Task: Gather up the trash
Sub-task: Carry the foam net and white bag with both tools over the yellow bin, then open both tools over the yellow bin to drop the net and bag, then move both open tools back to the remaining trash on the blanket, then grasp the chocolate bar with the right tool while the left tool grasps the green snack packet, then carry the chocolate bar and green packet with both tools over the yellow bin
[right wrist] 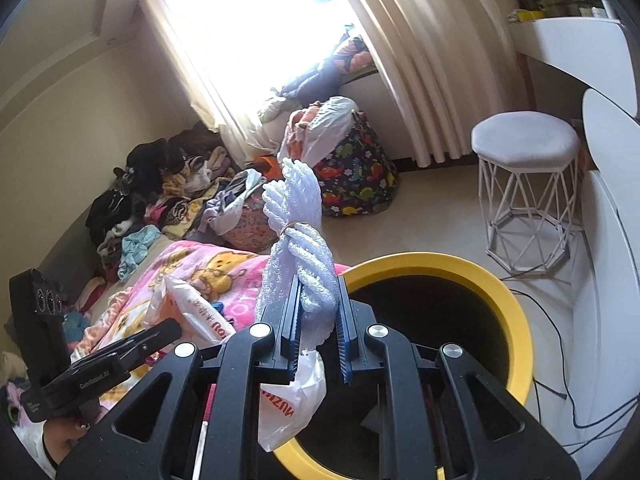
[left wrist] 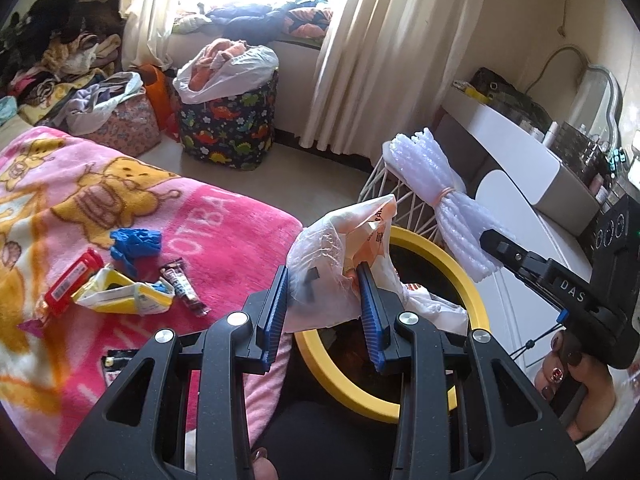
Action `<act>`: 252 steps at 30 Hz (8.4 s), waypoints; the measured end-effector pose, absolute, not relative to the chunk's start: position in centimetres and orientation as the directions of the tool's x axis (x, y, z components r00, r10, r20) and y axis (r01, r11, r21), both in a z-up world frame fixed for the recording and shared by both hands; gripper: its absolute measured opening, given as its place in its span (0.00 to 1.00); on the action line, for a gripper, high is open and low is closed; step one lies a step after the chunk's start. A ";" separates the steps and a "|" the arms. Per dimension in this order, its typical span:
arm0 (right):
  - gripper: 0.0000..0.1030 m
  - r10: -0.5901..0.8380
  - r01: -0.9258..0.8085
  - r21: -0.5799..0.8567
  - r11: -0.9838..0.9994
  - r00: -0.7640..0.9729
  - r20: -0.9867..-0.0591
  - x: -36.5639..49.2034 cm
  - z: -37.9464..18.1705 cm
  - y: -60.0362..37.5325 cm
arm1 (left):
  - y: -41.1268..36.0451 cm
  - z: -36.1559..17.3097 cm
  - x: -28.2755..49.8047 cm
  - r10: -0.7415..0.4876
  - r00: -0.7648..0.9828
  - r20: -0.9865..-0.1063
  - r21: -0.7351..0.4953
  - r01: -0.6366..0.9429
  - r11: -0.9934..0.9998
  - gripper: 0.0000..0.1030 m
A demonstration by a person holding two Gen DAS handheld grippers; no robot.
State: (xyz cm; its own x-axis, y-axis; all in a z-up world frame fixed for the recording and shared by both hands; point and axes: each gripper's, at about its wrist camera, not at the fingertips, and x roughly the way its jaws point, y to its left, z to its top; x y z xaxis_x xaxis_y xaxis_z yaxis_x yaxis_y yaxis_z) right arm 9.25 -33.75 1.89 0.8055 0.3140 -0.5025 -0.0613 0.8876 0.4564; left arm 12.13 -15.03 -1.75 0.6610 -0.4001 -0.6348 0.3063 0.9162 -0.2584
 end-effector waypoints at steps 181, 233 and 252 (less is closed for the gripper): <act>0.21 0.342 -0.443 0.160 0.882 0.371 -0.863 22.4 -10.1 -8.7 | -0.7 -12.0 11.0 -0.305 0.525 -0.794 -0.341 0.030 0.939 0.62; 0.15 0.476 -0.372 0.309 0.875 0.544 -0.691 16.0 -2.3 -16.2 | -4.5 -6.2 10.5 -0.284 0.636 -0.717 -0.266 0.126 0.956 0.21; 0.15 0.466 -0.314 0.345 0.885 0.609 -0.642 14.6 -0.7 -20.5 | -7.8 -4.3 10.4 -0.302 0.653 -0.695 -0.233 0.194 0.953 0.21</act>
State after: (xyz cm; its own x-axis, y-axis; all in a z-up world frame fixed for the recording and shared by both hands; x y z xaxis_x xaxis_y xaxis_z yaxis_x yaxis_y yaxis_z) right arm 14.61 -20.49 -0.68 0.6089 0.4662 -0.6418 -0.3139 0.8846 0.3448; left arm 10.40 -7.78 -4.31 0.6525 -0.3023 -0.6949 0.1936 0.9531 -0.2328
